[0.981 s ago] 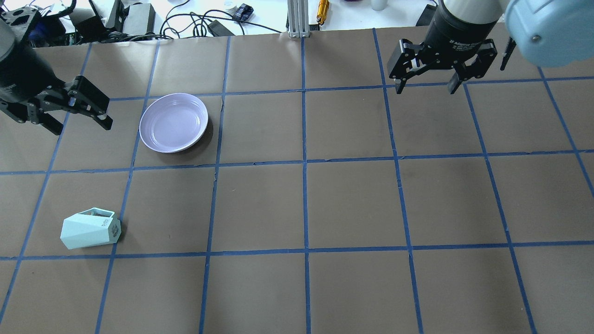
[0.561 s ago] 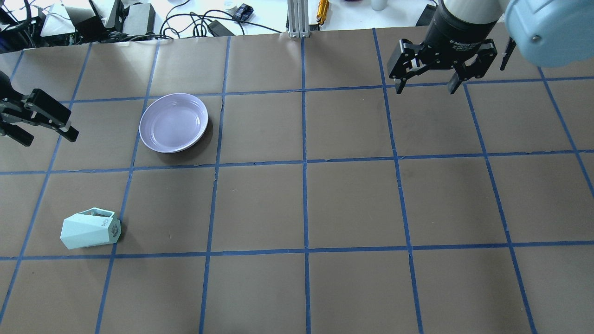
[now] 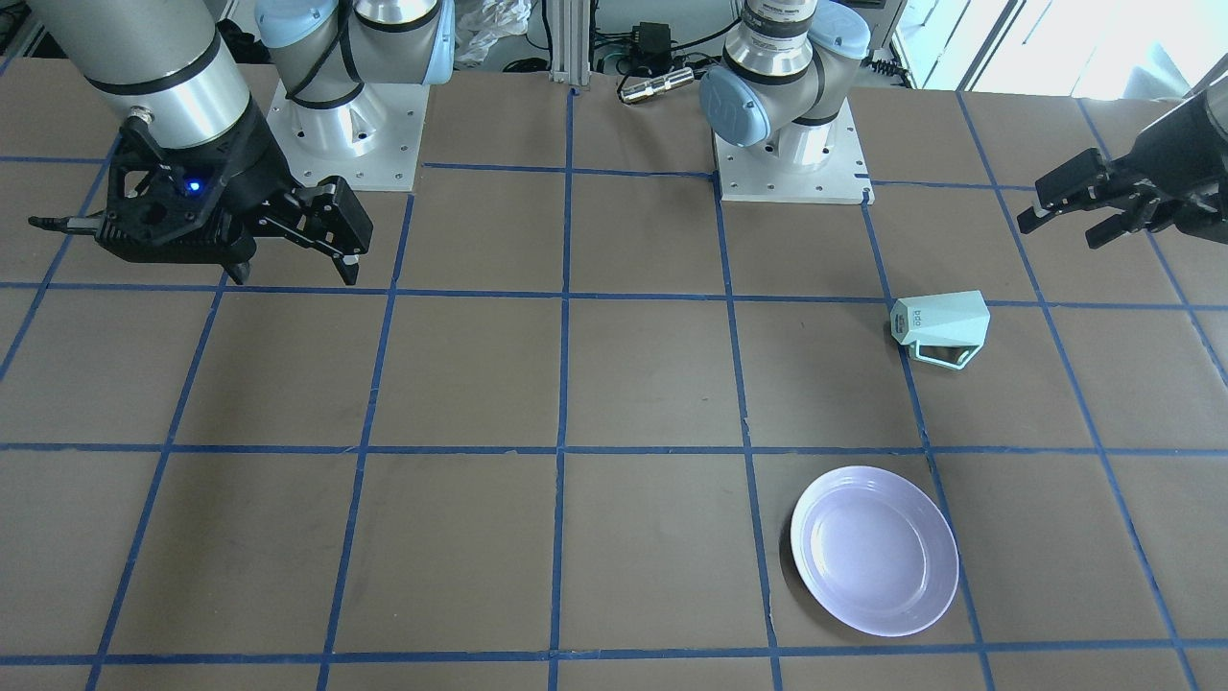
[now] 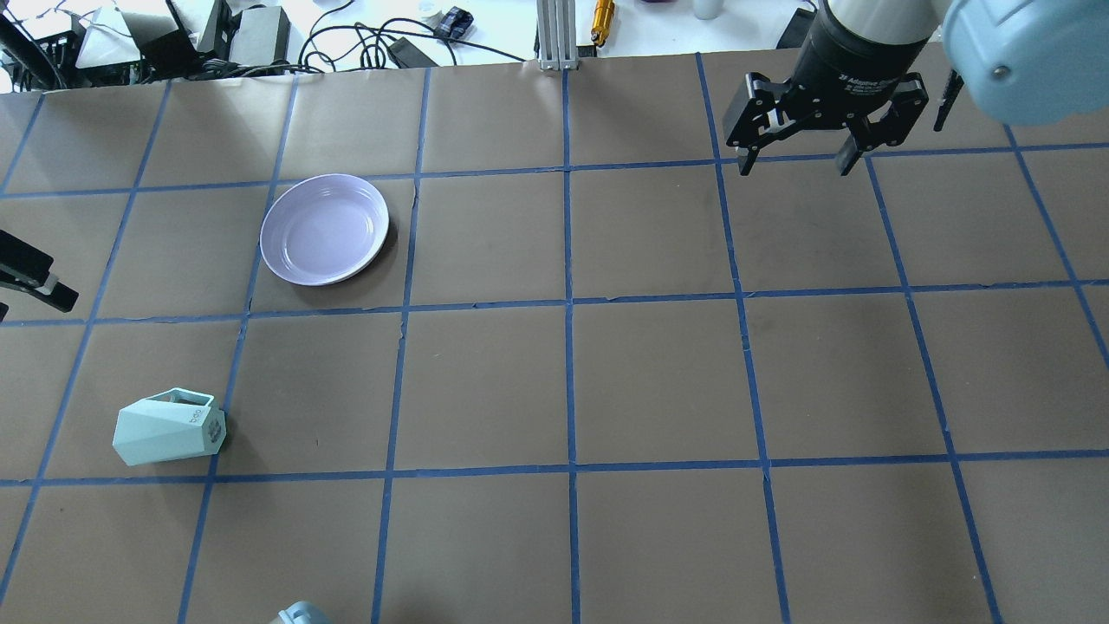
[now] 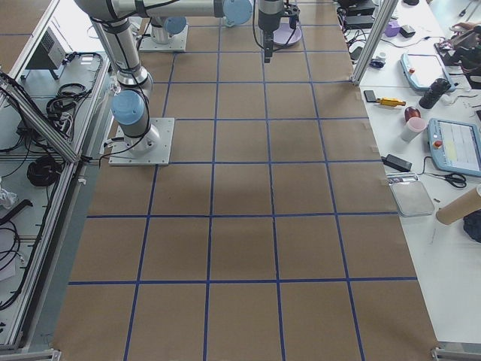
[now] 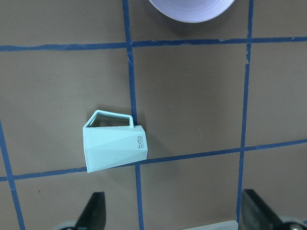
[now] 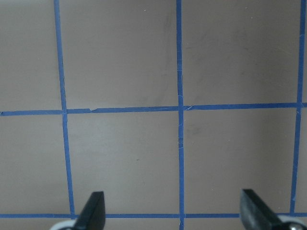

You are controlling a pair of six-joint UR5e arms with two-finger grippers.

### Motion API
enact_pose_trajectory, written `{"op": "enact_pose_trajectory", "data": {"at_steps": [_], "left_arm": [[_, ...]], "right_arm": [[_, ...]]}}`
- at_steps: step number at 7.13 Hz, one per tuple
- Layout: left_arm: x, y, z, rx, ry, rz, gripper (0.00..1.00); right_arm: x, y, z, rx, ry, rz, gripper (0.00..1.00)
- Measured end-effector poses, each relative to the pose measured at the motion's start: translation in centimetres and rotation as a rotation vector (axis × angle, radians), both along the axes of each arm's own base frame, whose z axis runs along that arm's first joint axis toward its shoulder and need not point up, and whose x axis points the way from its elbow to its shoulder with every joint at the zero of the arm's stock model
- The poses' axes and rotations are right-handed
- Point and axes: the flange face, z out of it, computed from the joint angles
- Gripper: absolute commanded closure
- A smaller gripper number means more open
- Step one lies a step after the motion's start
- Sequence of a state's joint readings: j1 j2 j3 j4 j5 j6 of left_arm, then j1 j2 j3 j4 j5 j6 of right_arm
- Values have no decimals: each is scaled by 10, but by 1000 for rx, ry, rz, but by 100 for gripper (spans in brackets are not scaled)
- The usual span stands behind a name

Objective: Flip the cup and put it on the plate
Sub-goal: 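Lower the left gripper beside the mint-green cup lying on its side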

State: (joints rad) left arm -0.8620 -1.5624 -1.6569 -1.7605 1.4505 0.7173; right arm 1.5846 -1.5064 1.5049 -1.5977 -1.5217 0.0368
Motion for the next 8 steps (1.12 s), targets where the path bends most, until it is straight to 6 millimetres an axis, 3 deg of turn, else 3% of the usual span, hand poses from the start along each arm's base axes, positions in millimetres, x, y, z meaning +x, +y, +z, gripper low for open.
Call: {"op": "enact_pose_trajectory", "data": {"at_steps": [4, 8], "left_arm": [[69, 26, -65, 37, 201, 68, 0], [115, 36, -140, 45, 431, 71, 0]], "right_arm": [[0, 0, 0, 1, 0, 0, 0], [0, 0, 0, 1, 0, 0, 0]]}}
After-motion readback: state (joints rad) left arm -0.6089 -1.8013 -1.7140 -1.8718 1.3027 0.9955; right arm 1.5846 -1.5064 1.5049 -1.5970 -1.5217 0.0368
